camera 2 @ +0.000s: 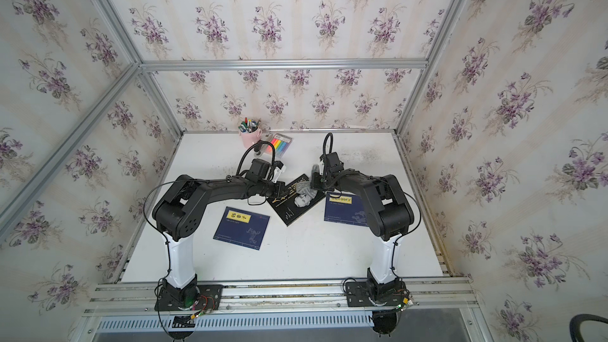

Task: Wipe the cover of the book
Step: Wipe the dirt from the cover of the book.

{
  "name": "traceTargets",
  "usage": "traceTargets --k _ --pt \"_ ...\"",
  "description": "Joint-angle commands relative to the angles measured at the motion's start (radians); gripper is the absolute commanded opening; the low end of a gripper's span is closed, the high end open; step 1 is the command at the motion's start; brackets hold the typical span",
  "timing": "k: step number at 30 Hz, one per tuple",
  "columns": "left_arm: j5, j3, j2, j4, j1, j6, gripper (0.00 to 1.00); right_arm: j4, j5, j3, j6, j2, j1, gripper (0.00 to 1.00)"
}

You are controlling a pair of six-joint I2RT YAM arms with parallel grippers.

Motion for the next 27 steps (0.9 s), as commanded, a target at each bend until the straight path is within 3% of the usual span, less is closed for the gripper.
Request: traceTargets --k 1,16,27 --pt "-0.121 -0.015 0.021 -0.238 0.001 0.012 0.0 -0.066 0.052 -0.039 -0.012 -0.037 -0.007 0.0" --pt "-0.119 -0.014 0.025 -0.233 0.002 0.008 0.0 -0.046 0.08 -0.301 0.006 -0.252 -0.009 0.0" --pt "-0.098 -0.026 -0.053 -0.236 0.002 -0.008 0.0 -0.096 0.058 -0.176 -0.011 -0.225 -0.008 0.0"
